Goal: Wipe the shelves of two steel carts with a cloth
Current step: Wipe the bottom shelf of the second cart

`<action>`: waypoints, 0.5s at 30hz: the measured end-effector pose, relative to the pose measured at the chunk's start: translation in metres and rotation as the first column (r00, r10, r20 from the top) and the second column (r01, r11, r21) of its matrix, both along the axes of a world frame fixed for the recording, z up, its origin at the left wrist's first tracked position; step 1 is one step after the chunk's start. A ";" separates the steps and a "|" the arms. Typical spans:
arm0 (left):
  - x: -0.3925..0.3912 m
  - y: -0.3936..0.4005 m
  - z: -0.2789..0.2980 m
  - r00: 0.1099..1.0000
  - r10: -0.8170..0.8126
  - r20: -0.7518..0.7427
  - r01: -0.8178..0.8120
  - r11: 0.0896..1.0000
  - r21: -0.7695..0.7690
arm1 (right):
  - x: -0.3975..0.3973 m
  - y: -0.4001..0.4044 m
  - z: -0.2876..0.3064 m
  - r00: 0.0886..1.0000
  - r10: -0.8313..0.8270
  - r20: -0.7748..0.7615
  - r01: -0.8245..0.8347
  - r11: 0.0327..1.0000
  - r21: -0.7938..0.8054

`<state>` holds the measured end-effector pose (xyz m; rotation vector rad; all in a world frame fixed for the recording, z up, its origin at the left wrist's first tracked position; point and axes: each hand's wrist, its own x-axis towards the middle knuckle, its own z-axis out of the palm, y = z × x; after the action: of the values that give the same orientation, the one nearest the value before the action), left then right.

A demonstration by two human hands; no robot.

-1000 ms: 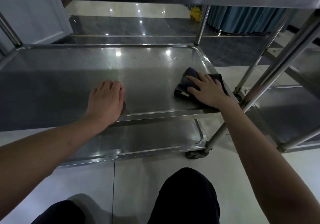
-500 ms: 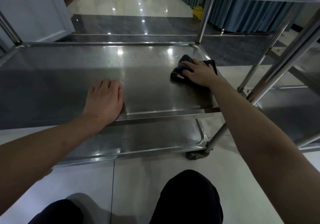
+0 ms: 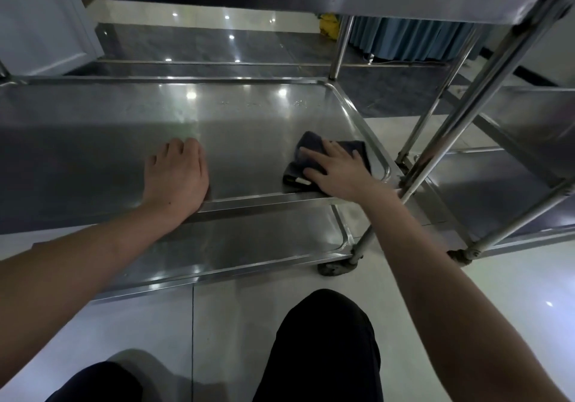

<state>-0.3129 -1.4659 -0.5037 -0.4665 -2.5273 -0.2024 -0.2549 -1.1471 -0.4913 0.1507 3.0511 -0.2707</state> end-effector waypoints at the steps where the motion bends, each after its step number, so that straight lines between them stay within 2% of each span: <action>1: 0.000 0.000 0.000 1.000 0.003 -0.014 -0.003 1.000 0.000 | 0.000 -0.017 0.001 1.000 0.022 0.004 -0.022 1.000 -0.006; 7: 0.000 -0.002 -0.002 1.000 0.028 0.014 -0.028 0.999 0.038 | -0.015 -0.094 0.001 0.985 0.172 0.005 -0.171 0.983 -0.070; 11: -0.001 -0.004 0.000 0.999 0.039 0.036 -0.041 0.998 0.038 | -0.013 -0.078 0.003 0.991 0.136 -0.003 -0.136 0.986 -0.092; 15: -0.001 -0.004 0.000 0.998 0.040 0.053 -0.043 0.997 0.059 | -0.002 -0.033 0.009 1.000 0.007 0.013 -0.005 0.996 -0.086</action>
<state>-0.3141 -1.4701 -0.5038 -0.3892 -2.5709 -0.2765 -0.2572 -1.1798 -0.4822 0.1375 3.0192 -0.3975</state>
